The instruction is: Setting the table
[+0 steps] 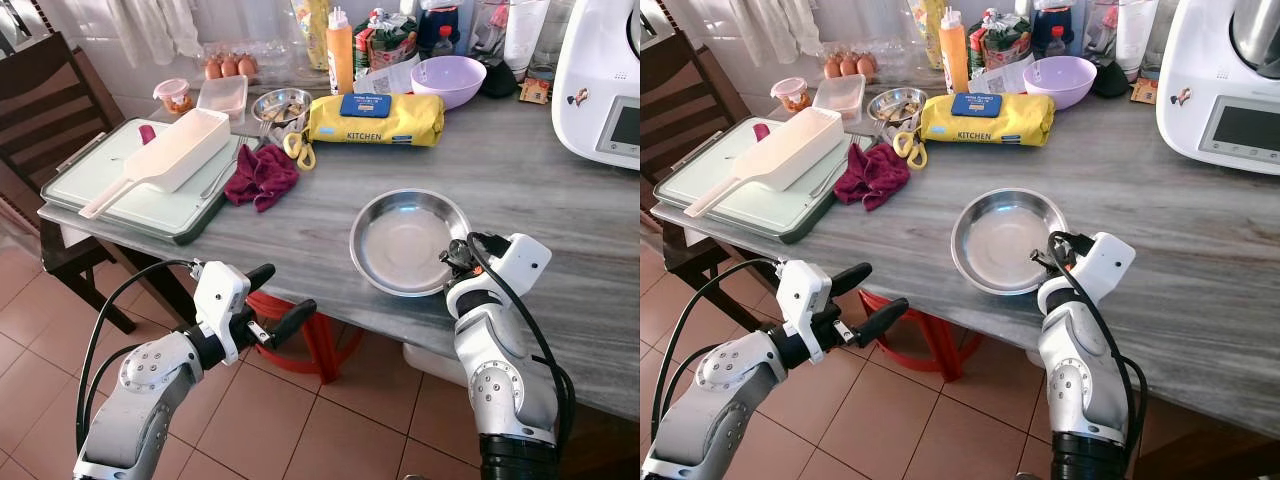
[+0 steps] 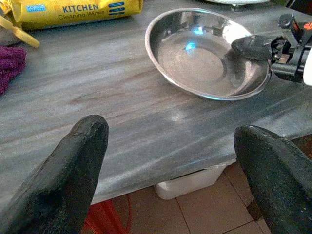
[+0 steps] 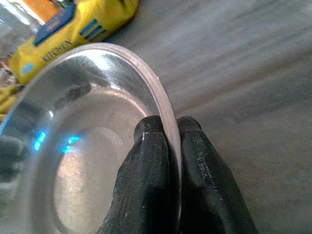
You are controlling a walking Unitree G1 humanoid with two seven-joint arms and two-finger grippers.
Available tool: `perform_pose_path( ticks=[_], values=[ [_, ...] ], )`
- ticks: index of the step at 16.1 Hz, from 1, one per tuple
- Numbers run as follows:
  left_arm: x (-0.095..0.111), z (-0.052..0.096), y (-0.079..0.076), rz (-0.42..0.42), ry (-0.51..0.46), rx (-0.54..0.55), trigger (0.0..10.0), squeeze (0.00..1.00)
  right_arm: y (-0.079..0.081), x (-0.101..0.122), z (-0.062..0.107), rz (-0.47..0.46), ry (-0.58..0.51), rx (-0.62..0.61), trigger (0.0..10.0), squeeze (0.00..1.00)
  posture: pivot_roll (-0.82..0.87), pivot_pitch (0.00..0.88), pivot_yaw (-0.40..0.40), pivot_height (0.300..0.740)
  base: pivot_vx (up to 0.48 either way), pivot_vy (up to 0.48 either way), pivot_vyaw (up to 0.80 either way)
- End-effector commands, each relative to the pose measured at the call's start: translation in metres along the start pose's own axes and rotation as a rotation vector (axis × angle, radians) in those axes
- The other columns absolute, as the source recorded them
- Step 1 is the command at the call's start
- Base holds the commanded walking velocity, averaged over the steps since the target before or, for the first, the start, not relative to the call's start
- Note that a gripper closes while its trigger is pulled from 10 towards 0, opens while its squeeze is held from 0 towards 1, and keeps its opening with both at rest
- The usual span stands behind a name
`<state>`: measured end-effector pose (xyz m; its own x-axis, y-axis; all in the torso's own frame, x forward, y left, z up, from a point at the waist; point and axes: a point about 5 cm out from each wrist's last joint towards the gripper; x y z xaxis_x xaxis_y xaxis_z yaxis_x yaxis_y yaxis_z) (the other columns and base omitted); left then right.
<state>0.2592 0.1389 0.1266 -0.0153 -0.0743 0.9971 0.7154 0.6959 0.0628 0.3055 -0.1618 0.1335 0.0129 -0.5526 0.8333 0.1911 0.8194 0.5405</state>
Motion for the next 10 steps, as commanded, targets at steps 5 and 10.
perform_pose_path(
  ticks=[5, 10],
  values=[
    [0.000, 0.000, -0.002, -0.008, 0.006, 0.001, 10.0, 0.00, -0.009, -0.004, -0.002, 0.064, 0.036, -0.078, 10.0, 1.00, -0.14, 0.106, 0.131, 0.740, 0.000, 0.000, 0.00],
    [0.000, -0.001, -0.002, -0.011, 0.007, 0.008, 10.0, 0.00, 0.005, -0.002, -0.006, 0.132, 0.020, 0.016, 10.0, 1.00, -0.14, 0.106, 0.132, 0.740, 0.000, 0.000, 0.00]
  ],
)
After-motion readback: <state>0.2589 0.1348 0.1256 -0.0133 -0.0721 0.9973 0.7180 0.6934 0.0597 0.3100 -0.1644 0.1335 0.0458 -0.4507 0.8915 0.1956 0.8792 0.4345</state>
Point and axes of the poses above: a point about 5 cm out from each wrist's last joint towards the gripper, its own z axis pointing back from the gripper into the wrist, its own x axis along the axis of the wrist's last joint, y = z × x, and after that the axes turned 5 degrees about -z, right-handed
